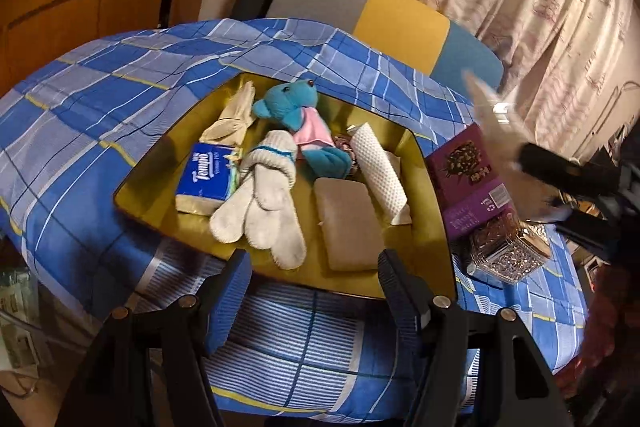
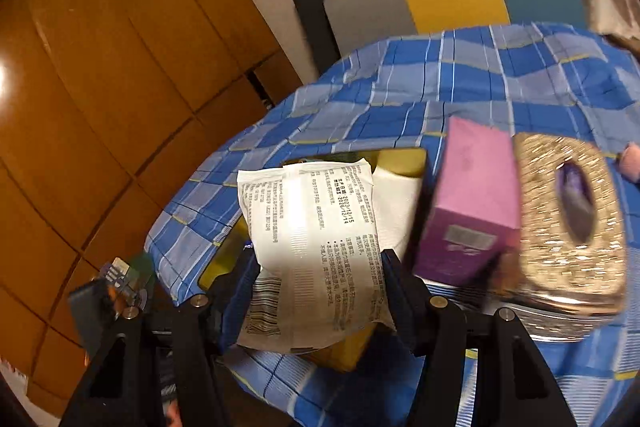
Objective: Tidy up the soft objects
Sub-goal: 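Carry the white packet into the gold tray and open the right tool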
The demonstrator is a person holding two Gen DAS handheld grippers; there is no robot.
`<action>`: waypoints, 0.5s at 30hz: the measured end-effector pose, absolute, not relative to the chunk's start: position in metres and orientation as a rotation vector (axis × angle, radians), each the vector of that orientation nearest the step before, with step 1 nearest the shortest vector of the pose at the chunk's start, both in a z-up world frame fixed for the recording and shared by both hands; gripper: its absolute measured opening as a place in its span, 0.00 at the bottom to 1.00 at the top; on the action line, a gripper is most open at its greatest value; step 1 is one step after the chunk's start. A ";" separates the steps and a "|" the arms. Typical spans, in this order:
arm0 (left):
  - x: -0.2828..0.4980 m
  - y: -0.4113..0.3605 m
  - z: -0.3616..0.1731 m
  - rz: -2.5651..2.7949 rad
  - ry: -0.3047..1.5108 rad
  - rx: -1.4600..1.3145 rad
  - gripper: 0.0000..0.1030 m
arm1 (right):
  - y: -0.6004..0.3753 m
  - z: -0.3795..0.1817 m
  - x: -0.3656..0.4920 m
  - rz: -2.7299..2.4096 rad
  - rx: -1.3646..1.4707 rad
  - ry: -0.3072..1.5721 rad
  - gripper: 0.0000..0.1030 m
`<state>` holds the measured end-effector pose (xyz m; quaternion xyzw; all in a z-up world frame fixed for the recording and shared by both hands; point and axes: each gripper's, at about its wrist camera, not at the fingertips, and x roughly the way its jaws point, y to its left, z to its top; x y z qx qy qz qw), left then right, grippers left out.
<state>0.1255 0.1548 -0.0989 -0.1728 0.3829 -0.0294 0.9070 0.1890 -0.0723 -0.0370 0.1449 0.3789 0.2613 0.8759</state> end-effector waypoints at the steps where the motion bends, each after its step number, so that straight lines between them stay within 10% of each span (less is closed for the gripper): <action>1: 0.124 0.157 -0.099 -0.051 0.784 -0.362 0.64 | -0.065 -0.041 0.195 0.537 0.301 0.802 0.60; 15: 0.125 0.192 -0.105 0.019 0.781 -0.493 0.64 | 0.010 -0.067 0.277 0.262 0.106 0.864 0.60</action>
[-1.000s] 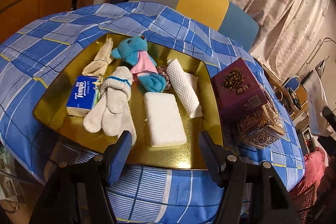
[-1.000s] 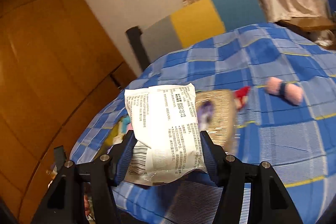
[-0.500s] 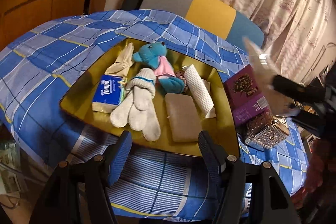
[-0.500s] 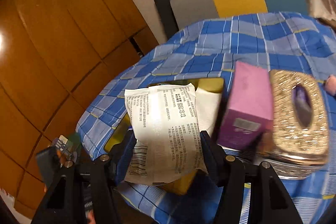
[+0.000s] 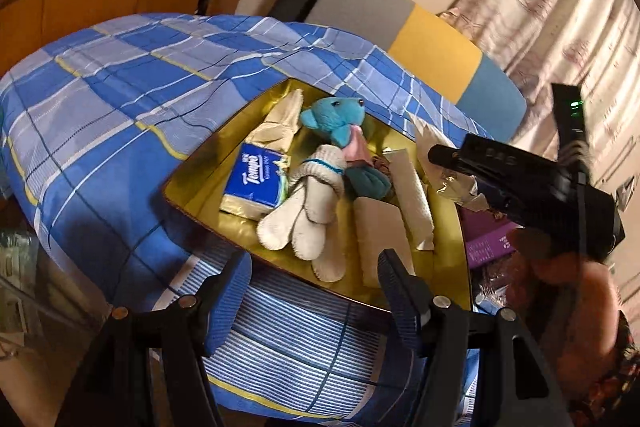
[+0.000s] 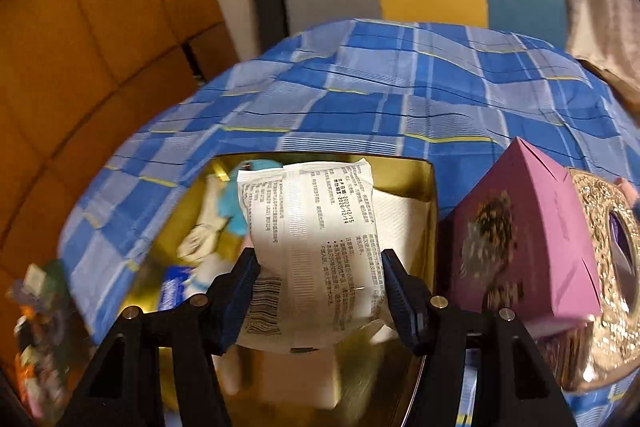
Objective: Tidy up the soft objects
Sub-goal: 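Carry the white packet into the gold tray and open the right tool, then withdraw both tools from the tray toward the remaining socks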
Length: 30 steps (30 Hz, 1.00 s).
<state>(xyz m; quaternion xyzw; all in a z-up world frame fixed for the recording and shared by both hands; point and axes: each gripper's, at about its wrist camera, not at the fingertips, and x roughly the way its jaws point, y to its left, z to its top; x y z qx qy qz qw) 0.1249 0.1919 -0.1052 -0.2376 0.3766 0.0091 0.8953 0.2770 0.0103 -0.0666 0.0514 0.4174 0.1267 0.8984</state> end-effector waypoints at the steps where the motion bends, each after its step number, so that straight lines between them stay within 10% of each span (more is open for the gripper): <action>1: 0.125 0.194 -0.106 0.024 0.784 -0.503 0.64 | 0.011 -0.070 0.283 0.236 0.103 0.874 0.61; 30: 0.124 0.166 -0.112 -0.038 0.818 -0.432 0.64 | -0.030 -0.032 0.173 0.353 0.092 0.756 0.76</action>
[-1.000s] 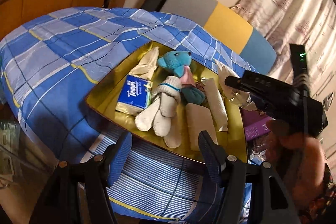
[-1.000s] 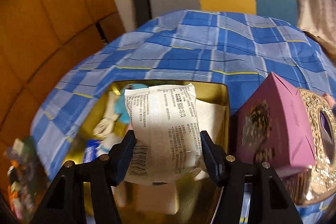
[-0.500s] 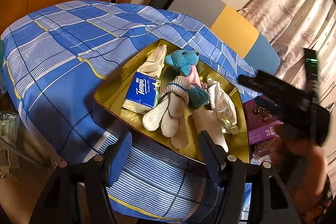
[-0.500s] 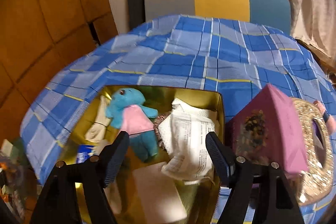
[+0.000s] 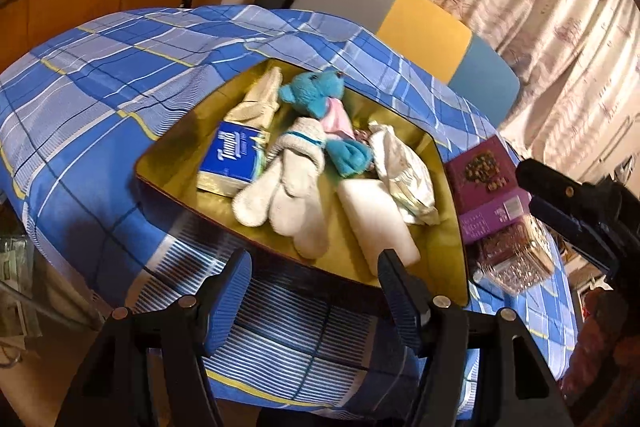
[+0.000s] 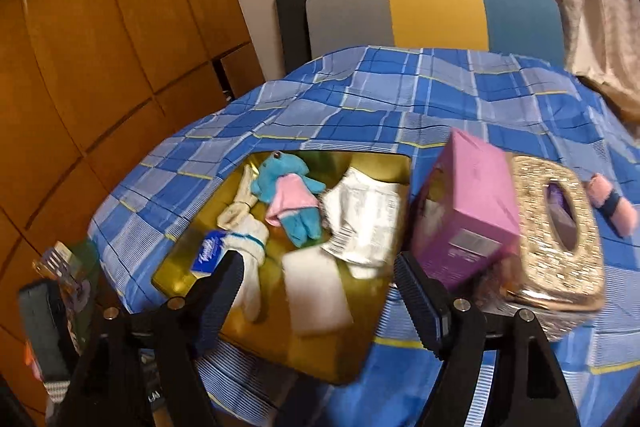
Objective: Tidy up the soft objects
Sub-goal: 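Withdraw both tools from the tray toward the remaining socks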
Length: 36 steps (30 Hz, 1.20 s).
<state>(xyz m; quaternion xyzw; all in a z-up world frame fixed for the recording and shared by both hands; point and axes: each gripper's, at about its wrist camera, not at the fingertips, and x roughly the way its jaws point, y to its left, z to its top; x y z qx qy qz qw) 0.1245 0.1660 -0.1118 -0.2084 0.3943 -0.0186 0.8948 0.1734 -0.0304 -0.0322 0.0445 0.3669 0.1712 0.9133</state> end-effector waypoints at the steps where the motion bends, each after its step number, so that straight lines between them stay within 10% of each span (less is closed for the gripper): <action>1: 0.124 0.163 -0.111 -0.045 0.816 -0.425 0.64 | -0.033 -0.032 0.170 0.340 0.079 0.757 0.76; 36: 0.094 0.006 -0.098 -0.406 0.878 -0.139 0.64 | -0.269 -0.053 0.106 -0.091 0.195 0.813 0.77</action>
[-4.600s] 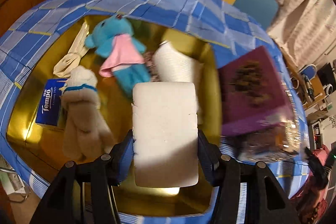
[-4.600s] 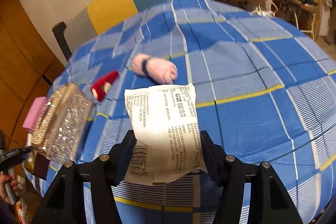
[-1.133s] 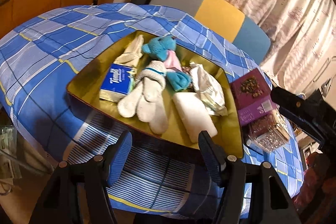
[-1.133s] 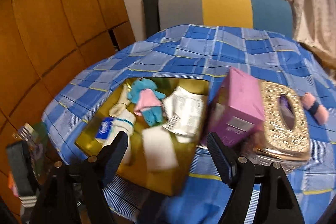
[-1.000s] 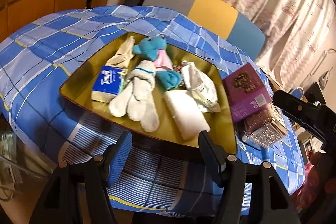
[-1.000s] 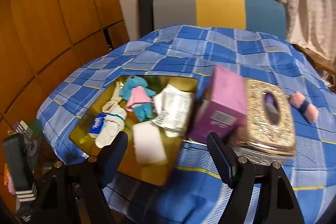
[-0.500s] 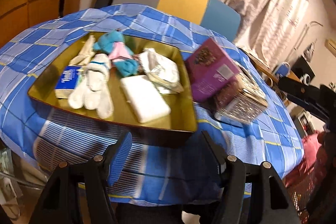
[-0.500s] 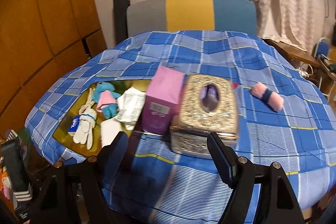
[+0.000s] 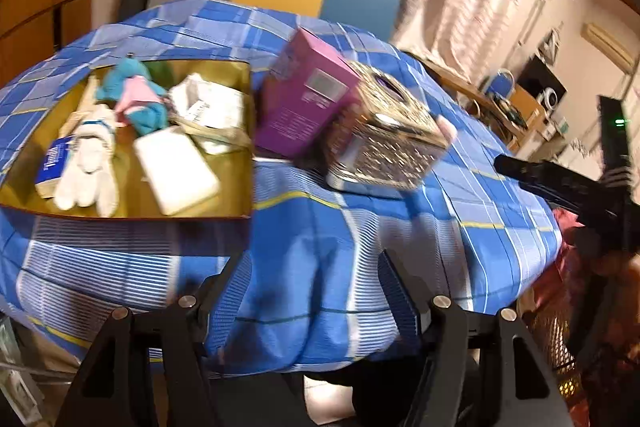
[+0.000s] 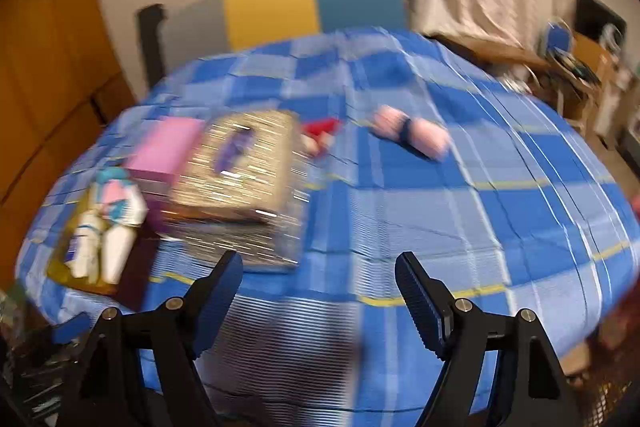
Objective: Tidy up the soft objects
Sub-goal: 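Withdraw both tools from the tray toward the remaining socks, then grasp the pink sock bundle with the right tool while the left tool grasps the red sock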
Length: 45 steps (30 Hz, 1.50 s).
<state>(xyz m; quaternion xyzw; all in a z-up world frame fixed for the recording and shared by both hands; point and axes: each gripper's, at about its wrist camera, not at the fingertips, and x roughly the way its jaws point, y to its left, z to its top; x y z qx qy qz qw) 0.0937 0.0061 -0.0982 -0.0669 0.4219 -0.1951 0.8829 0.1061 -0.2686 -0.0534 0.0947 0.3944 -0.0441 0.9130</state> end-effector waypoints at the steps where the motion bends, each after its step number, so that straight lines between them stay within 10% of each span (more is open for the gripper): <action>1: 0.094 0.000 -0.099 -0.420 0.884 -0.129 0.64 | -0.283 -0.063 0.108 -0.116 0.204 0.836 0.77; 29: 0.132 -0.073 -0.078 -0.530 0.957 -0.078 0.65 | -0.408 -0.126 0.375 -0.145 -0.118 1.033 0.81; 37: 0.148 -0.092 -0.070 -0.553 0.962 -0.071 0.65 | -0.410 -0.149 0.366 -0.095 -0.042 1.042 0.40; 45: 0.192 -0.135 -0.028 -0.644 0.973 -0.114 0.65 | -0.431 -0.145 0.300 -0.033 0.203 1.071 0.35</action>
